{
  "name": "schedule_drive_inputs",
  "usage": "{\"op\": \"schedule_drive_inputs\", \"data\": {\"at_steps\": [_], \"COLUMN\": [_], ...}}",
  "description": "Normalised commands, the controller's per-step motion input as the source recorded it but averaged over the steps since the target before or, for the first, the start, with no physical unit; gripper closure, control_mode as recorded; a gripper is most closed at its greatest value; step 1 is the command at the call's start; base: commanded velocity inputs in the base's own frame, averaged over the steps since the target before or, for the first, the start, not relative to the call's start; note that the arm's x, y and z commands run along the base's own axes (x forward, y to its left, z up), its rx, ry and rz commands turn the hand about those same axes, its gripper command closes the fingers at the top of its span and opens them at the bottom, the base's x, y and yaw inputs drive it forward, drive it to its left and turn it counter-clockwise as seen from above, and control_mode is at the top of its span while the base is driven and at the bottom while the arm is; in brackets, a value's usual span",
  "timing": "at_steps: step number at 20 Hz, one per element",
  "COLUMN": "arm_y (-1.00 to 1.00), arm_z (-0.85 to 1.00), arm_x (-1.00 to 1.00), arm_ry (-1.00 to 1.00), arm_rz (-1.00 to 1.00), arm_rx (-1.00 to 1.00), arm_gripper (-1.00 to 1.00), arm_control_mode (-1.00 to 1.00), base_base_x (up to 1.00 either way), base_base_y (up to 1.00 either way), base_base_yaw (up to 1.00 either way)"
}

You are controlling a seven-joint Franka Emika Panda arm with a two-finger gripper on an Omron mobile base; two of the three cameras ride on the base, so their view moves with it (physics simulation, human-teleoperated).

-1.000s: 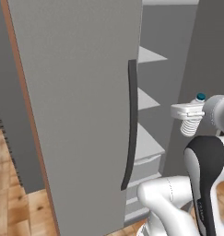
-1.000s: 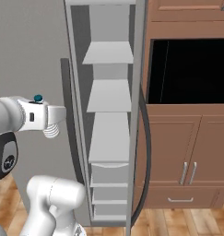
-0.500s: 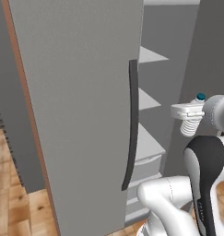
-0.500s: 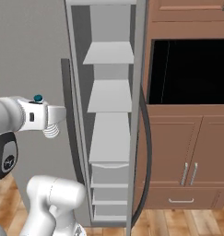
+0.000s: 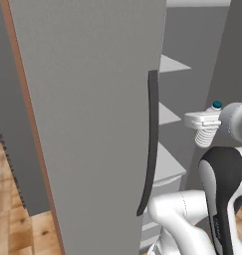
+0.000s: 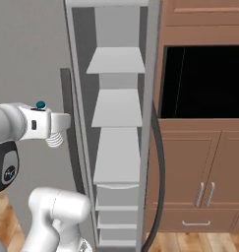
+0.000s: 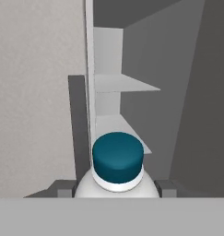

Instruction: Take the bottled waters from the counter and place them in the freezer to freeze. Close the freezer door after placing the bottles.

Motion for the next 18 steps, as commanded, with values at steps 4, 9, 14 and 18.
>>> {"op": "schedule_drive_inputs", "data": {"at_steps": [4, 9, 14, 18], "arm_y": [0.0, 0.0, 0.0, 0.0], "arm_z": [0.0, 0.0, 0.0, 0.0], "arm_x": [0.0, 0.0, 0.0, 0.0], "arm_ry": [0.0, 0.0, 0.0, 0.0], "arm_rz": [0.0, 0.0, 0.0, 0.0], "arm_rx": [0.0, 0.0, 0.0, 0.0], "arm_gripper": [1.0, 1.0, 1.0, 1.0], "arm_control_mode": [1.0, 1.0, 1.0, 1.0], "base_base_x": [0.21, 0.01, 0.0, 0.0], "base_base_y": [-0.01, -0.18, -0.36, -0.43], "base_base_yaw": [0.0, 0.01, 0.03, 0.03]}}
